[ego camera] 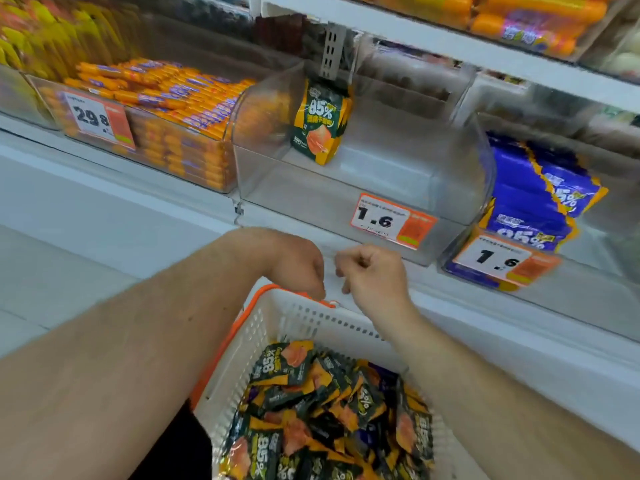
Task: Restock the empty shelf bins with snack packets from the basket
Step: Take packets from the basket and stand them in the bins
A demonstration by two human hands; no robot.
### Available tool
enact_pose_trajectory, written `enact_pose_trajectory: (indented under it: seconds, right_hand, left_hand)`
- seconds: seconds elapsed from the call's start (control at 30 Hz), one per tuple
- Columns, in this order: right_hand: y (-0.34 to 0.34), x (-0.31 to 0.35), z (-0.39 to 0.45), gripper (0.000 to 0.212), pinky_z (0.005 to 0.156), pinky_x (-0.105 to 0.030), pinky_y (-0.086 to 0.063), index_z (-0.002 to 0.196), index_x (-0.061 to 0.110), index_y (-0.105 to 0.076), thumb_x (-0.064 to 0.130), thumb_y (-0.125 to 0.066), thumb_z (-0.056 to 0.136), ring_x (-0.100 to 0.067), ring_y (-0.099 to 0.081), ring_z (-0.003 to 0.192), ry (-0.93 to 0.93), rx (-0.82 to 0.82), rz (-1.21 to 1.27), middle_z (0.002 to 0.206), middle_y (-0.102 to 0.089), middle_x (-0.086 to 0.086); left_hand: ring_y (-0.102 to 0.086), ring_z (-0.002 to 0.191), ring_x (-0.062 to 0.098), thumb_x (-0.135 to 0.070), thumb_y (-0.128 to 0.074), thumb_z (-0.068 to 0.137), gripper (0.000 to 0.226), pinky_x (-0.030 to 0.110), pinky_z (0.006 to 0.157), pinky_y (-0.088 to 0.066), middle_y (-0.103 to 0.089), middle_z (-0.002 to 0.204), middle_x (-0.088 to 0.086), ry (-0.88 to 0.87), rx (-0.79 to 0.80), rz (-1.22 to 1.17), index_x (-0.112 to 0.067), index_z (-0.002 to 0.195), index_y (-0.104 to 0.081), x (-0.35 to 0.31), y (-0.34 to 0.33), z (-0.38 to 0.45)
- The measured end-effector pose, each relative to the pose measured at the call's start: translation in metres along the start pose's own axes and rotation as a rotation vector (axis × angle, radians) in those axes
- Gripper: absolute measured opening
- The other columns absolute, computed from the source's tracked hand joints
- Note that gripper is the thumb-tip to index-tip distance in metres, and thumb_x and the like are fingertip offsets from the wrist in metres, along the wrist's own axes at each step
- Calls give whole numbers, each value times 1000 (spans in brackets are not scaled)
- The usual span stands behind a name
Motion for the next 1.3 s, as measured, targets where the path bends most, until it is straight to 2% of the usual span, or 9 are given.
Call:
enact_pose_trajectory:
  seconds: [0.23, 0.47, 0.63, 0.77, 0.87, 0.93, 1.03, 1.23, 1.3]
  right_hand:
    - [-80, -162, -27, 29, 58, -32, -33, 62, 8, -42, 11, -54, 89, -22, -39, 58, -520, 307, -190, 58, -39, -16]
    - [-112, -237, -36, 21, 55, -32, -42, 77, 9, -59, 24, -72, 82, -25, -56, 63, -838, 185, -135, 68, -57, -9]
    - [-131, -245, -35, 39, 61, -30, -50, 111, 4, -61, 27, -74, 83, -25, -59, 85, -869, 221, -152, 103, -64, -12]
    - [-136, -242, -35, 38, 61, -28, -51, 119, 2, -59, 17, -69, 85, -21, -56, 77, -888, 258, -131, 96, -62, -10]
    - [-130, -219, -34, 10, 61, -31, -39, 89, 12, -72, 15, -71, 80, -20, -44, 69, -858, 329, -57, 78, -50, -4]
    - [-120, -200, -31, 25, 67, -37, -48, 52, 19, -68, 8, -70, 74, -23, -52, 78, -817, 384, -23, 82, -58, -1]
    - [-95, -174, -26, 8, 71, -42, -60, 59, 12, -72, 5, -68, 62, -27, -62, 88, -782, 411, 52, 95, -70, -5]
    - [-42, -118, -28, 53, 76, -46, -51, 88, 7, -59, 22, -70, 38, -32, -57, 79, -747, 401, 465, 89, -55, -16]
    - [-25, -95, -27, 25, 70, -44, -58, 85, -1, -64, 14, -53, 69, -32, -66, 70, -697, 368, 667, 82, -66, -17]
  left_hand:
    - [-52, 120, 20, -45, -53, 96, 46, 38, 101, -43, -52, 136, -4, -3, 67, -17, -20, 135, -54, -3, -12, 10]
    - [-48, 127, 21, -45, -53, 96, 51, 34, 98, -40, -47, 144, -4, 20, 87, -26, -19, 140, -49, 3, -14, 23]
    - [-47, 128, 22, -45, -52, 97, 53, 37, 104, -41, -47, 144, -3, 11, 87, -16, -18, 142, -47, 2, -12, 26]
    - [-52, 124, 24, -46, -53, 95, 52, 43, 105, -42, -53, 138, 1, 13, 88, 1, -15, 136, -53, 1, -10, 28]
    - [-54, 122, 24, -47, -54, 94, 50, 43, 104, -44, -56, 134, 2, 12, 81, 1, -15, 132, -57, 1, -7, 27]
    - [-53, 123, 23, -48, -52, 95, 50, 43, 105, -43, -54, 137, 0, 14, 73, -2, -17, 134, -55, 1, -5, 25]
    - [-47, 130, 24, -49, -49, 97, 55, 42, 108, -39, -47, 145, 0, 27, 89, -11, -17, 141, -48, 1, -5, 23]
    - [-57, 117, 29, -49, -50, 97, 62, 30, 76, -42, -48, 141, 7, 100, 112, -54, -10, 145, -41, 17, -3, 18]
    - [-60, 115, 31, -52, -52, 95, 64, 30, 68, -46, -50, 140, 10, 123, 95, -85, -8, 141, -44, 25, 0, 13]
Point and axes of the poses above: each hand's wrist, its own z-axis towards the middle knuckle, its own y-axis out of the back of the hand, x = y × z, the point moved 7 cm from there along z, towards the middle knuckle
